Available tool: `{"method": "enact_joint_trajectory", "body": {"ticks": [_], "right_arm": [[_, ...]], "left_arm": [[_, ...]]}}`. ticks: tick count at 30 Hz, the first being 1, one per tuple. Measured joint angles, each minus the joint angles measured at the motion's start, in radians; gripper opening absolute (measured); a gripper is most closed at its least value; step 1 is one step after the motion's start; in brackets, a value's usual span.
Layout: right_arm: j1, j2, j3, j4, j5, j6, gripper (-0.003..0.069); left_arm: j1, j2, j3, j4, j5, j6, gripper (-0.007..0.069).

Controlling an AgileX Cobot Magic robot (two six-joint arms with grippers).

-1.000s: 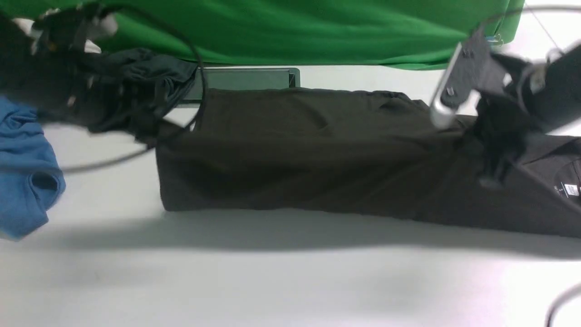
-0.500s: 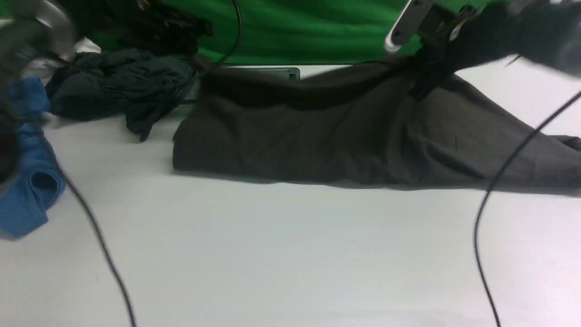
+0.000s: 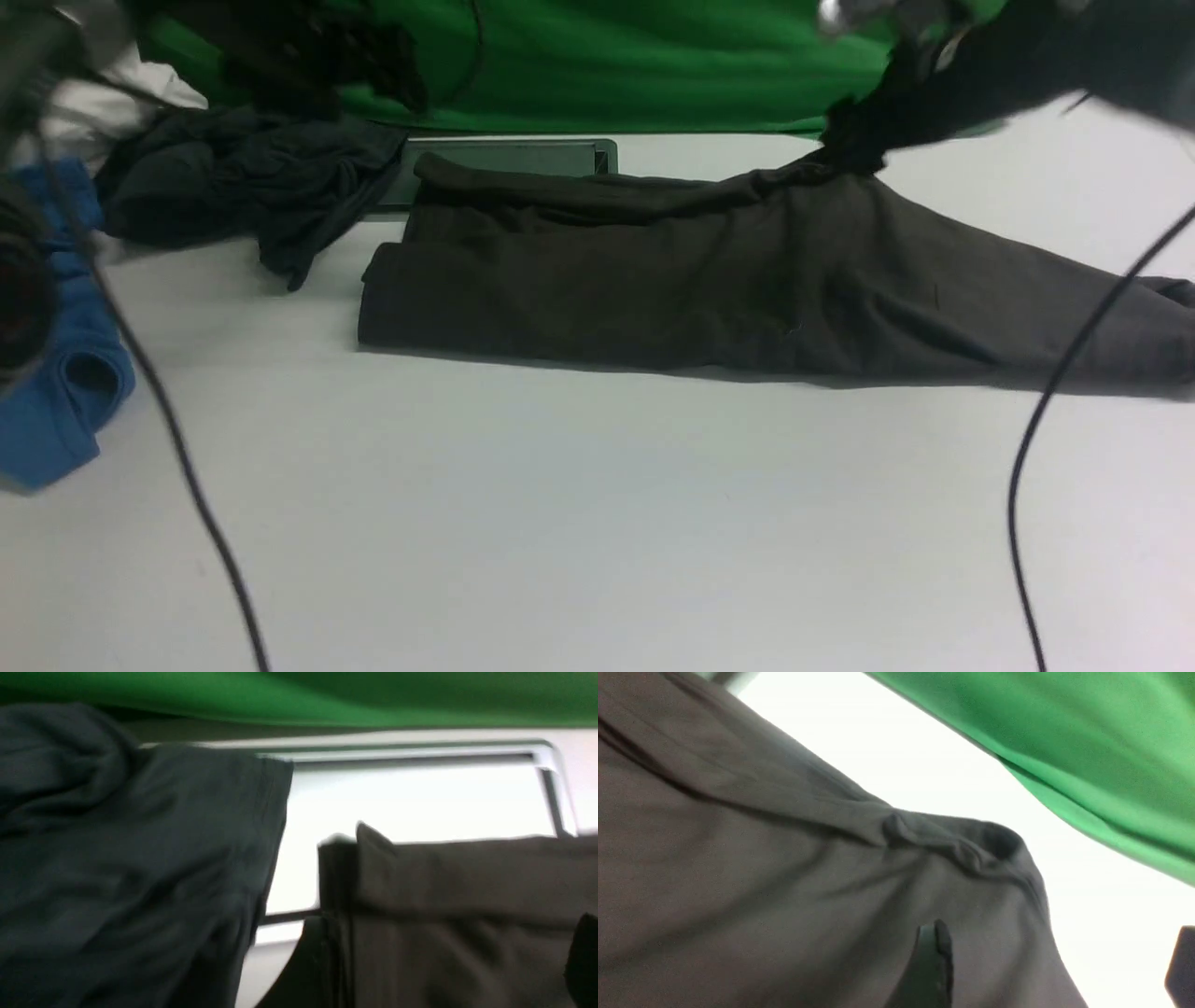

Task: Fold a long-sleeved shirt on a white desktop.
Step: 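Fold the black garment in half by bringing its near edge over to the far edge, then grasp the waist and leg ends of the folded dark trousers and straighten them on the table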

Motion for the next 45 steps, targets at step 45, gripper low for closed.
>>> {"method": "enact_joint_trajectory", "body": {"ticks": [45], "right_arm": [[0.001, -0.482, 0.410, 0.000, 0.179, 0.331, 0.0584]], "left_arm": [[-0.023, -0.198, 0.986, -0.874, -0.626, 0.418, 0.0583]]}}
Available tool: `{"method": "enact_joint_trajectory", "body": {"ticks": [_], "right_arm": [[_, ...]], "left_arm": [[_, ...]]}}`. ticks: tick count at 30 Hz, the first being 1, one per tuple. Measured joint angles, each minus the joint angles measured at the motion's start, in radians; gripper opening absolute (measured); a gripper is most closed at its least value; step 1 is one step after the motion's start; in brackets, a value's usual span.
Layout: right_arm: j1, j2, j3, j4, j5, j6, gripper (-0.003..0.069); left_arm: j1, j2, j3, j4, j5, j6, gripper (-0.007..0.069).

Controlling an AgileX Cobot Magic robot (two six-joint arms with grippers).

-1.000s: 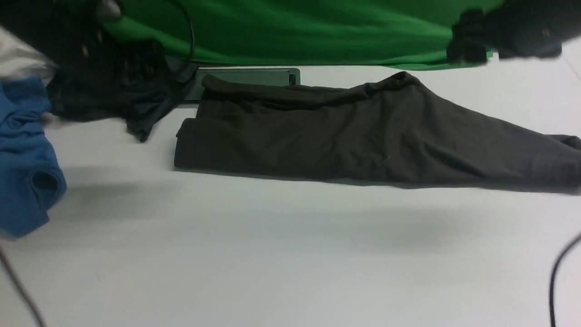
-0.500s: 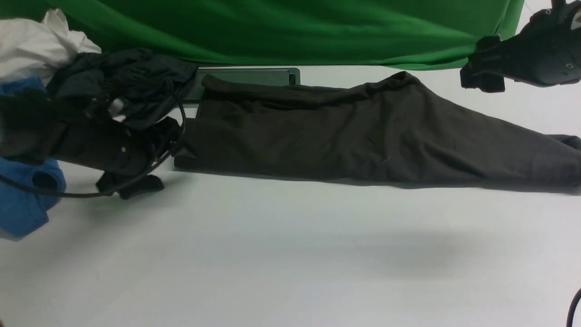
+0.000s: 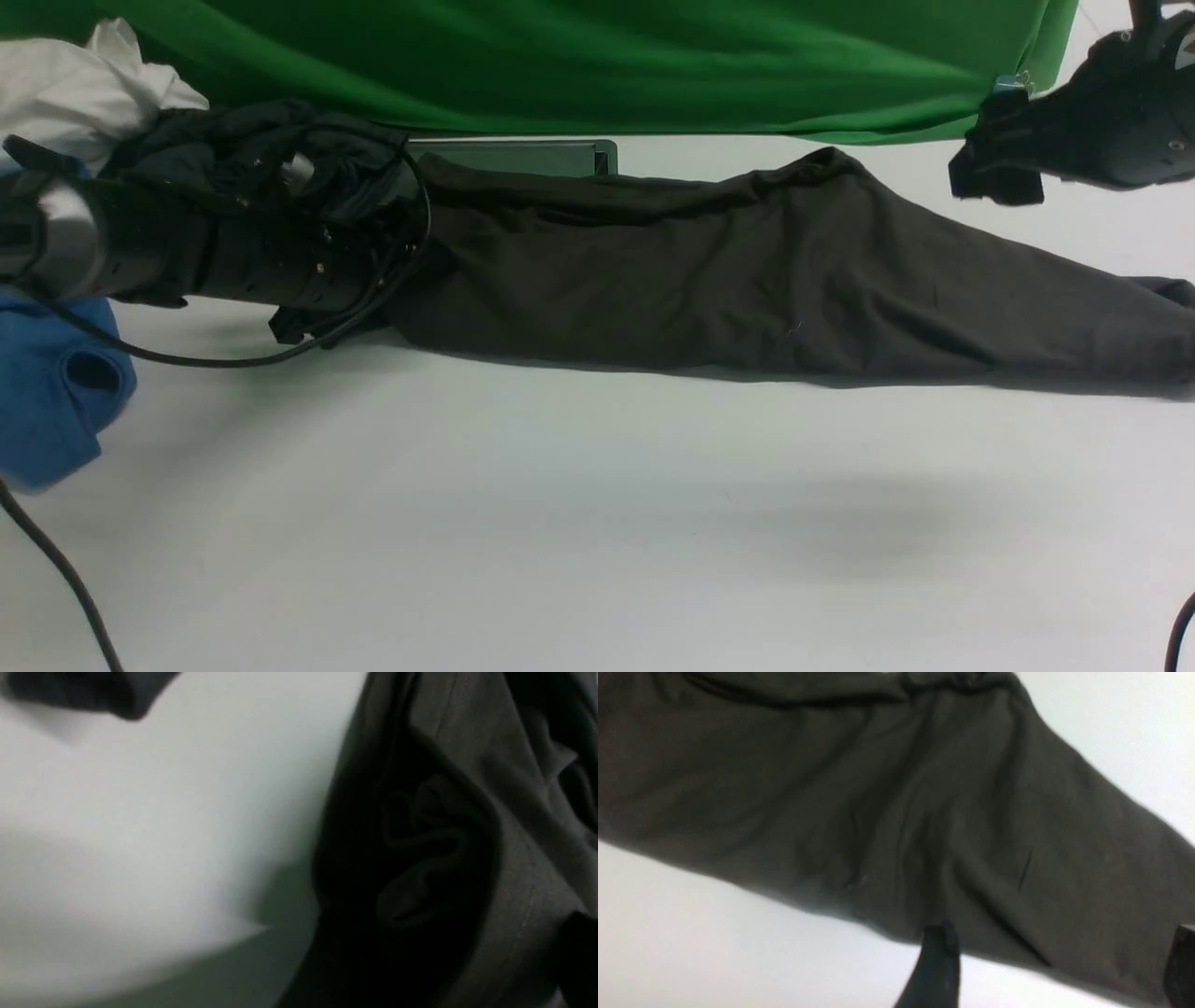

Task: Fold a long-sleeved shirt on a white desktop.
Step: 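Grasp the waist and leg ends of the folded dark trousers and straighten them on the table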

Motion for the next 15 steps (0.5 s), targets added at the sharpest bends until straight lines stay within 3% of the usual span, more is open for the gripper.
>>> {"method": "enact_joint_trajectory", "body": {"ticks": [1, 3, 4, 5, 6, 7, 11, 12, 13, 15], "right_arm": [[0.000, 0.000, 0.000, 0.000, 0.002, 0.000, 0.0584], [0.000, -0.001, 0.000, 0.000, 0.028, 0.000, 0.0579], [0.000, -0.002, 0.000, 0.000, 0.032, 0.000, 0.0577], [0.000, -0.010, 0.002, 0.000, 0.042, 0.000, 0.0564], [0.000, -0.012, 0.002, 0.000, 0.042, 0.000, 0.0562], [0.000, -0.026, 0.003, 0.000, 0.054, 0.000, 0.0538], [0.000, -0.094, 0.004, 0.000, 0.103, 0.000, 0.0341], [0.000, -0.103, 0.004, 0.000, 0.105, 0.000, 0.0326], [0.000, -0.129, 0.009, 0.000, 0.112, 0.000, 0.0213], [0.000, -0.177, 0.024, 0.000, 0.117, 0.001, 0.0096]], "left_arm": [[0.000, 0.000, 0.000, 0.003, 0.000, 0.000, 0.0573], [0.003, 0.005, 0.000, 0.052, 0.005, 0.002, 0.0375], [0.003, 0.005, 0.000, 0.052, 0.005, 0.002, 0.0375], [0.005, 0.007, 0.000, 0.076, 0.016, 0.002, 0.0239], [0.005, 0.007, 0.000, 0.080, 0.021, 0.002, 0.0222], [0.005, 0.008, 0.000, 0.089, 0.032, -0.001, 0.0139], [0.011, -0.014, 0.004, 0.150, 0.088, -0.008, 0.0119], [0.011, -0.018, 0.006, 0.157, 0.091, -0.009, 0.0119], [0.011, -0.033, 0.016, 0.175, 0.095, -0.018, 0.0119], [0.011, -0.080, 0.053, 0.202, 0.091, -0.033, 0.0119]]}}
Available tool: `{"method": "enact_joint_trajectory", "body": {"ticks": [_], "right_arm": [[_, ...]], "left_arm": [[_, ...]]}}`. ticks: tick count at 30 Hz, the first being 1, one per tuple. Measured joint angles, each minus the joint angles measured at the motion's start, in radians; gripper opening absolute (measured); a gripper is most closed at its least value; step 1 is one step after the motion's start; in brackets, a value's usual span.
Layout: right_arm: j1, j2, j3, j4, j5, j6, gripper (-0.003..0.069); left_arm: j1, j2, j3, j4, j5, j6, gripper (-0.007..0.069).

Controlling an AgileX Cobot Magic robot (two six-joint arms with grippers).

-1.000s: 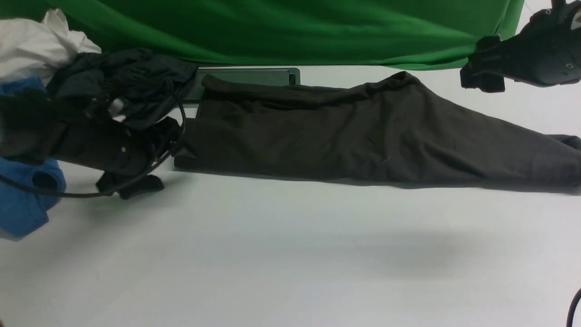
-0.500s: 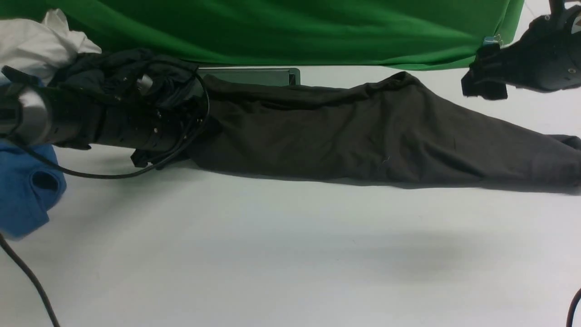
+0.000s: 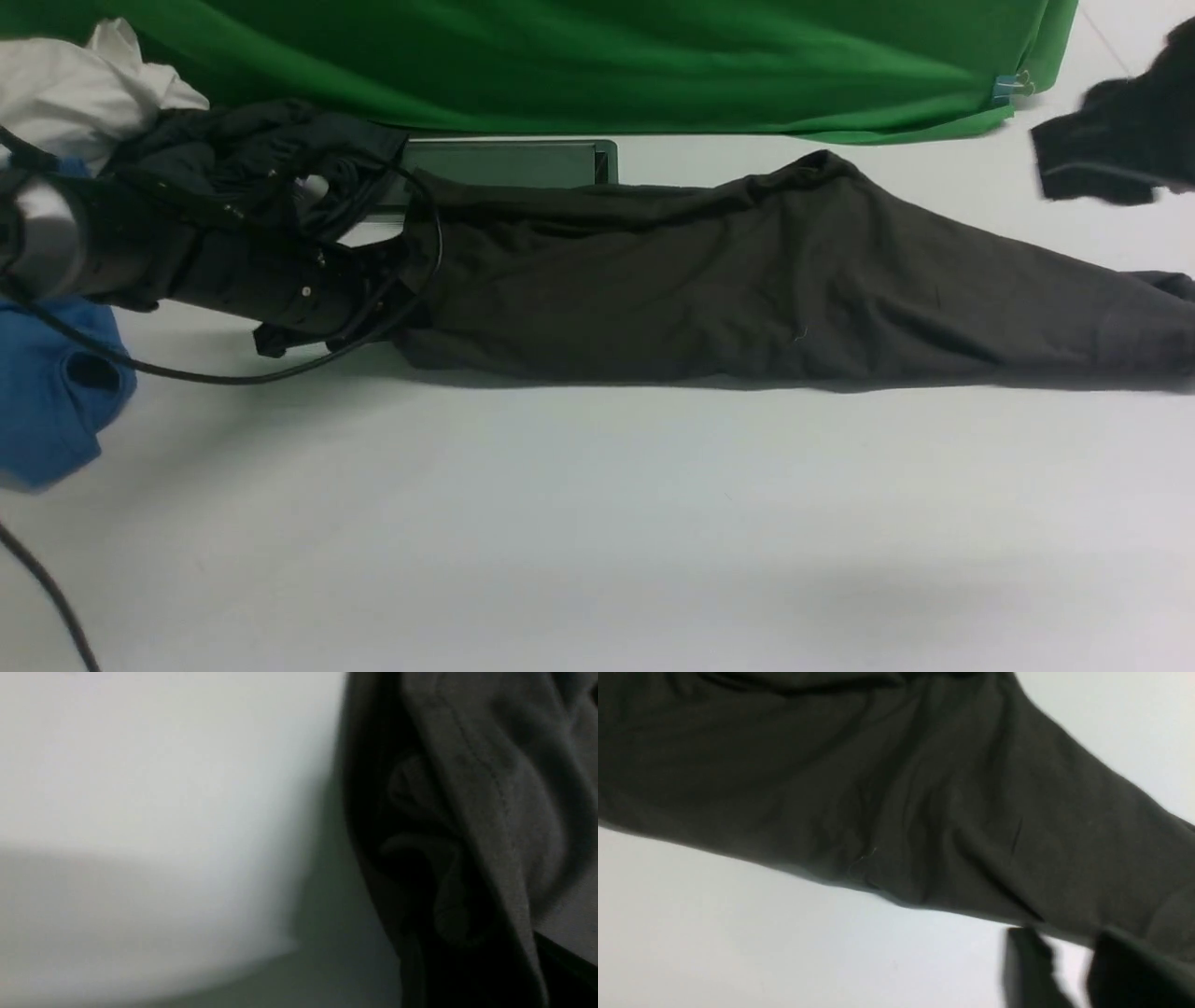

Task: Fold a long-sleeved shirt on a white desktop.
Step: 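Grasp the waist and leg ends of the folded dark trousers and straighten them on the table, then fold the garment over onto itself on the table with the left gripper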

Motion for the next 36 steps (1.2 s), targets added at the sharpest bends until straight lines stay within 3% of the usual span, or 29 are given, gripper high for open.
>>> {"method": "enact_joint_trajectory", "body": {"ticks": [3, 12, 20, 25, 28, 33, 36], "right_arm": [[0.000, -0.083, 0.043, 0.000, 0.001, 0.001, 0.0029], [0.000, -0.227, 0.096, 0.000, -0.013, 0.001, 0.0018], [0.000, -0.235, 0.097, 0.000, -0.088, 0.001, 0.0018], [0.000, -0.235, 0.097, 0.000, -0.125, -0.001, 0.0018], [0.000, -0.235, 0.097, 0.000, -0.134, -0.001, 0.0018], [0.000, -0.235, 0.097, 0.000, -0.135, -0.001, 0.0018], [0.000, -0.235, 0.097, 0.000, -0.134, 0.000, 0.0020]], "left_arm": [[0.000, -0.116, 0.101, 0.038, -0.051, -0.014, 0.0119], [0.010, -0.253, 0.324, 0.066, -0.239, -0.028, 0.0119], [0.118, -0.276, 0.285, 0.024, -0.185, -0.020, 0.0119], [0.121, -0.281, 0.153, 0.022, -0.095, -0.016, 0.0119], [0.063, -0.277, 0.009, 0.022, -0.063, -0.016, 0.0119], [-0.154, -0.188, -0.315, 0.024, -0.061, -0.016, 0.0119], [-0.347, -0.034, -0.590, 0.022, -0.050, -0.016, 0.0119]]}}
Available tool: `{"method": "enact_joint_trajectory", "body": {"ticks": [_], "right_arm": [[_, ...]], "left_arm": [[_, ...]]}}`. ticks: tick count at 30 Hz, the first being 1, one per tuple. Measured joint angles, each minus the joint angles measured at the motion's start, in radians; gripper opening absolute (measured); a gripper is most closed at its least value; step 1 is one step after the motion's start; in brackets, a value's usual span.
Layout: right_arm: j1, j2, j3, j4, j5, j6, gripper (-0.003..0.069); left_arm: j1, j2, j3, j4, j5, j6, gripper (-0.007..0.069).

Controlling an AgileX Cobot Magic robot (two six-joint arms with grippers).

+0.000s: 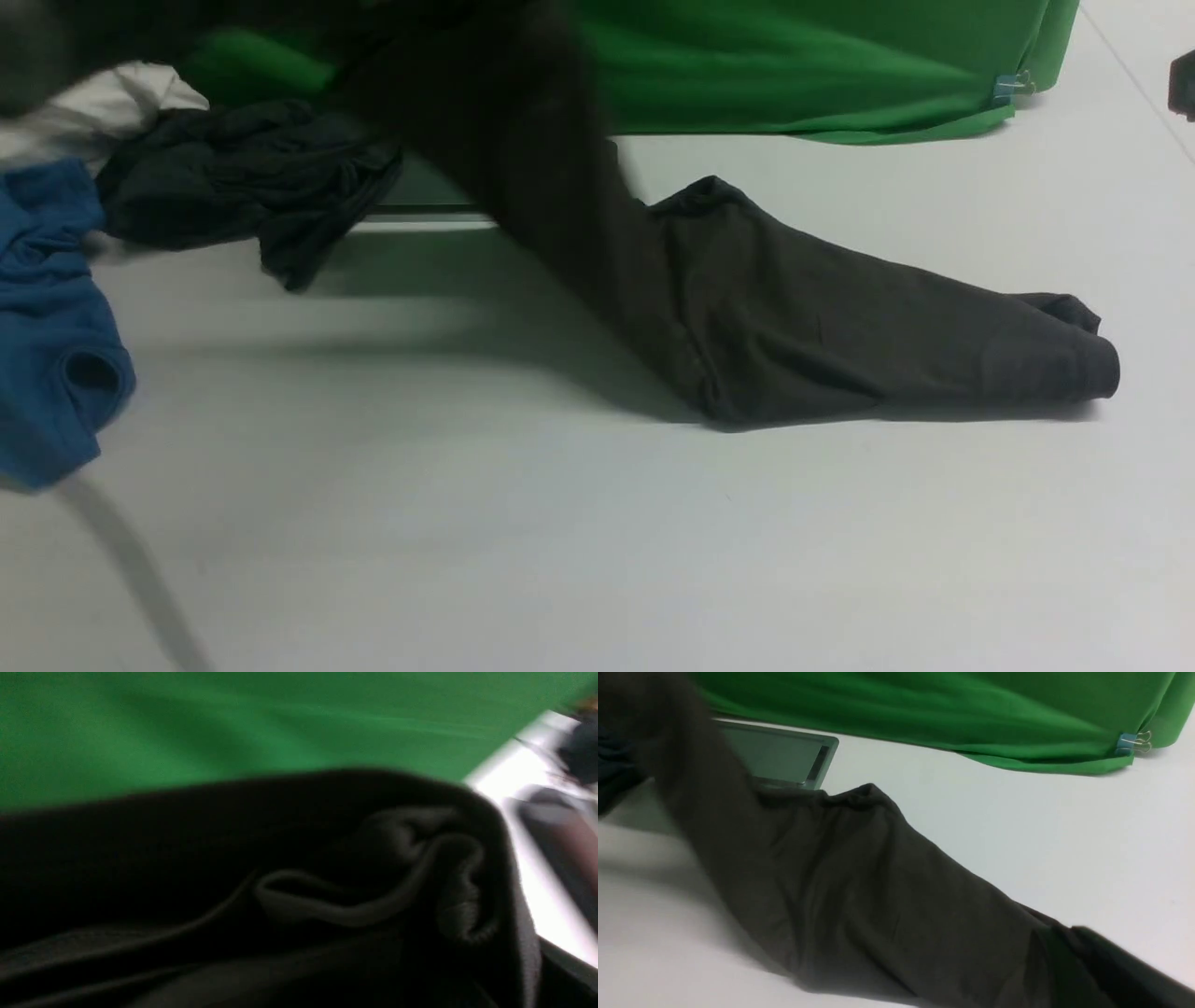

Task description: Fold a long-sleeved shirt on a white desktop.

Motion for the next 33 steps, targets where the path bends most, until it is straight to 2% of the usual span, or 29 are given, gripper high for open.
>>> {"method": "enact_joint_trajectory", "body": {"ticks": [1, 2, 3, 4, 8, 12, 14, 18, 19, 20, 21, 23, 24, 26, 28, 29, 30, 31, 33], "right_arm": [[0.000, 0.000, 0.000, 0.000, 0.000, 0.000, 0.0020], [0.000, 0.000, 0.000, 0.005, 0.001, 0.001, 0.0020], [0.000, 0.000, 0.000, 0.005, 0.002, 0.002, 0.0020], [0.000, 0.000, 0.000, 0.005, 0.008, 0.004, 0.0020], [0.000, 0.000, 0.000, 0.005, 0.027, 0.006, 0.0029], [0.000, 0.000, 0.000, 0.005, 0.036, 0.006, 0.0040], [0.000, 0.000, 0.000, 0.005, 0.042, 0.006, 0.0046], [0.000, 0.000, 0.000, 0.005, 0.041, 0.006, 0.0053], [0.000, 0.000, 0.000, 0.005, 0.040, 0.006, 0.0053], [0.000, 0.000, 0.000, 0.005, 0.034, 0.006, 0.0057], [0.000, 0.000, 0.000, 0.006, 0.033, 0.006, 0.0059], [0.000, 0.000, 0.000, 0.006, 0.024, 0.006, 0.0064], [0.000, 0.000, 0.000, 0.006, 0.021, 0.006, 0.0067], [0.000, -0.003, -0.001, 0.006, 0.013, 0.006, 0.0080], [0.000, -0.013, -0.001, 0.006, 0.007, 0.006, 0.0087], [0.000, -0.016, -0.001, 0.006, 0.005, 0.006, 0.0088], [0.000, -0.027, -0.002, 0.006, -0.001, 0.006, 0.0092], [0.000, -0.034, -0.002, 0.006, -0.003, 0.006, 0.0093], [0.000, -0.041, -0.002, 0.006, -0.007, 0.006, 0.0101]], "left_arm": [[-0.011, 0.024, -0.017, -0.001, 0.003, 0.000, 0.0119], [-0.087, 0.103, -0.137, -0.010, 0.028, 0.000, 0.0119], [-0.109, 0.130, -0.172, -0.015, 0.035, 0.000, 0.0119], [-0.199, 0.267, -0.319, -0.033, 0.073, -0.003, 0.0119], [-0.363, 0.520, -0.568, -0.045, 0.123, -0.061, 0.0119], [-0.446, 0.658, -0.686, -0.033, 0.138, -0.106, 0.0125], [-0.476, 0.728, -0.733, -0.016, 0.145, -0.130, 0.0181], [-0.467, 0.724, -0.747, -0.001, 0.147, -0.133, 0.0346], [-0.466, 0.720, -0.747, -0.001, 0.148, -0.133, 0.0346], [-0.448, 0.693, -0.749, 0.025, 0.178, -0.135, 0.0482], [-0.446, 0.693, -0.749, 0.028, 0.182, -0.135, 0.0494], [-0.422, 0.650, -0.749, 0.074, 0.237, -0.135, 0.0609], [-0.411, 0.625, -0.750, 0.103, 0.266, -0.135, 0.0637], [-0.373, 0.566, -0.753, 0.215, 0.375, -0.181, 0.0676], [-0.335, 0.521, -0.757, 0.343, 0.457, -0.284, 0.0687], [-0.331, 0.517, -0.759, 0.358, 0.479, -0.297, 0.0687], [-0.290, 0.491, -0.761, 0.489, 0.568, -0.396, 0.0692], [-0.262, 0.482, -0.762, 0.565, 0.627, -0.448, 0.0693], [-0.207, 0.479, -0.745, 0.650, 0.703, -0.507, 0.0692]]}}
